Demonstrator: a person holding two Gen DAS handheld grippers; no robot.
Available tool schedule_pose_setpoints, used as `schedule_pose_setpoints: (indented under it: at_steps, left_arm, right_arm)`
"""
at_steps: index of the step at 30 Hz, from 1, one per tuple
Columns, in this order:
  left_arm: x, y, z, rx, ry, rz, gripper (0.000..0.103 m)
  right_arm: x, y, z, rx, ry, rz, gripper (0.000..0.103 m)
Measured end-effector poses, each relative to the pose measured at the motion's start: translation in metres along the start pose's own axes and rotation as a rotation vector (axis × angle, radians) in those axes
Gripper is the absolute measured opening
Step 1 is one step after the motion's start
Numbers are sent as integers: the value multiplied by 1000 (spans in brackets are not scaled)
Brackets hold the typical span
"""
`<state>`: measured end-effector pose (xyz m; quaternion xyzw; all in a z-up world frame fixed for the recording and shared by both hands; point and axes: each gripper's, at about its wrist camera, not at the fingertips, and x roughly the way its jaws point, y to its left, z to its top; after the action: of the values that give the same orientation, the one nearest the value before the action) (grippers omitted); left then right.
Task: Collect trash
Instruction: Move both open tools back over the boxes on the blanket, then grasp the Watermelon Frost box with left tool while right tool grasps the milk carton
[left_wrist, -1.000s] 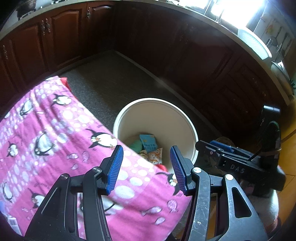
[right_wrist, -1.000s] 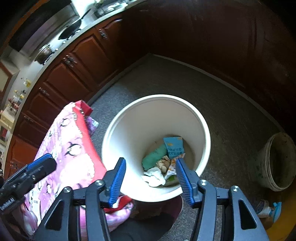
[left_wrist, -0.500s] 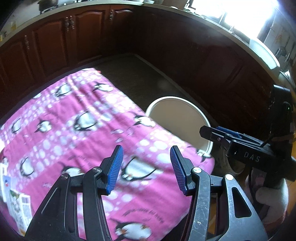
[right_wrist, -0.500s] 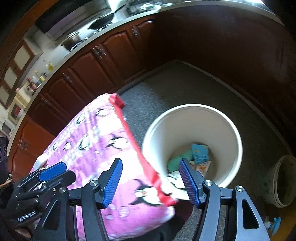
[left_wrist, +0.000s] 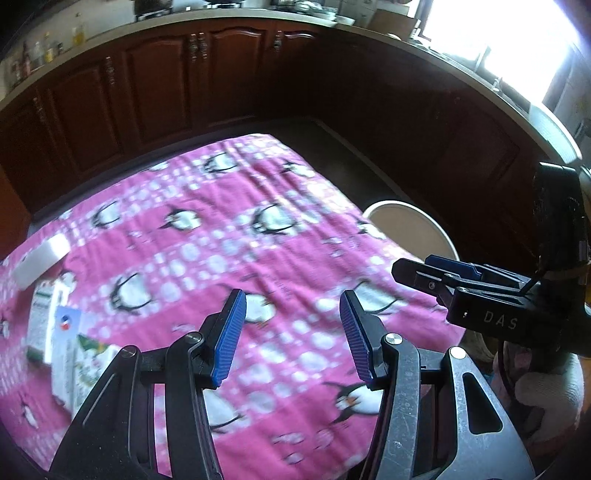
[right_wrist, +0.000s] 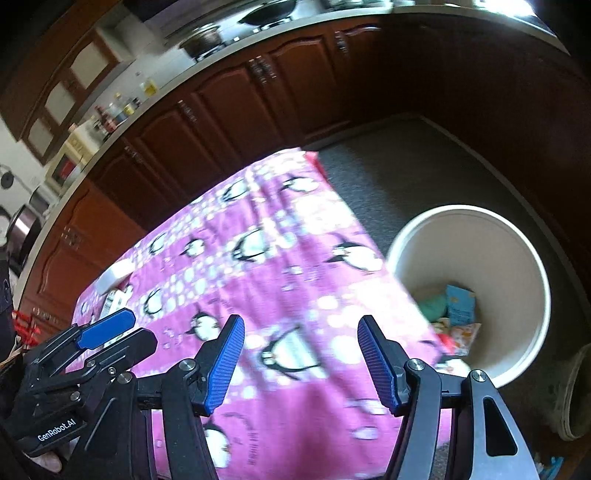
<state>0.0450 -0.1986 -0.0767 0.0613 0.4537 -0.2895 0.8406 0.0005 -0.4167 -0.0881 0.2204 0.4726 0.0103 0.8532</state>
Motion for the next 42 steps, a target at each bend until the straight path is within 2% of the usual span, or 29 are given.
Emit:
schedule_pose_setpoints:
  at_steps: [9, 18, 25, 32, 36, 42]
  left_arm:
    - [-25, 68, -26, -116, 3, 58, 51]
    - [-45, 172, -51, -286, 16, 167, 51]
    - [-28, 242, -58, -358, 72, 244, 57]
    - [-6, 264, -56, -296, 118, 318, 57]
    - [6, 271, -51, -304, 139, 293, 57]
    - [14, 273, -41, -283, 131, 266, 57]
  right_arm:
    - [29, 57, -8, -89, 70, 76, 61]
    - [52, 102, -17, -165, 132, 117, 62]
    - [66, 127, -19, -204, 169, 133, 62]
    - [81, 154, -24, -239, 219, 165, 62]
    - [91, 168, -27, -252, 245, 185, 62]
    - [102, 192, -34, -278, 279, 216, 62]
